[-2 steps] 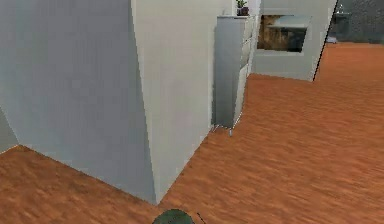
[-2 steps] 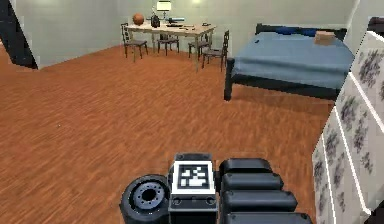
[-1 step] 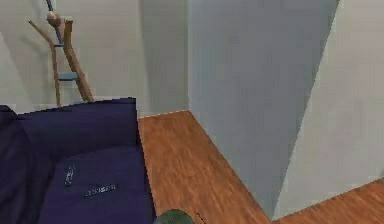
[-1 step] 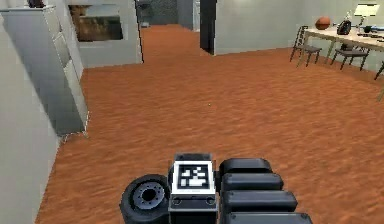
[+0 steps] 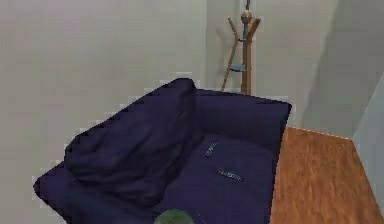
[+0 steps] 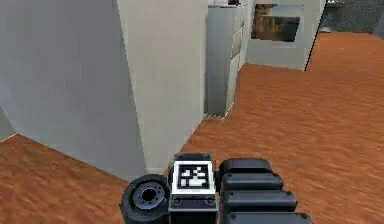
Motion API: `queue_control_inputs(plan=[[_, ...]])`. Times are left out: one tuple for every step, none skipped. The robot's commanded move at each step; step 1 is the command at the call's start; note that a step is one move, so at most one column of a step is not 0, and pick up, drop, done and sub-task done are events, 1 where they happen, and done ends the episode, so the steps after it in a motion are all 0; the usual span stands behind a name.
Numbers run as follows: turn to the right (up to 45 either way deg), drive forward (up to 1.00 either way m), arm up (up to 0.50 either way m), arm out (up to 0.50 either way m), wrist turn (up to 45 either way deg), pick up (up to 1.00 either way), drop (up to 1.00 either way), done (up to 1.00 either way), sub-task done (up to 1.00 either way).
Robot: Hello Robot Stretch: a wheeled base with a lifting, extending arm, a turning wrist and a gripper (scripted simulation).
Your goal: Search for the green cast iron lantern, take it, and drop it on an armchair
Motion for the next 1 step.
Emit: queue_control_inputs(plan=[[-45.0, 0.00, 0.00, 0.00, 0.0, 0.00, 0.00, 0.00, 0.00]])
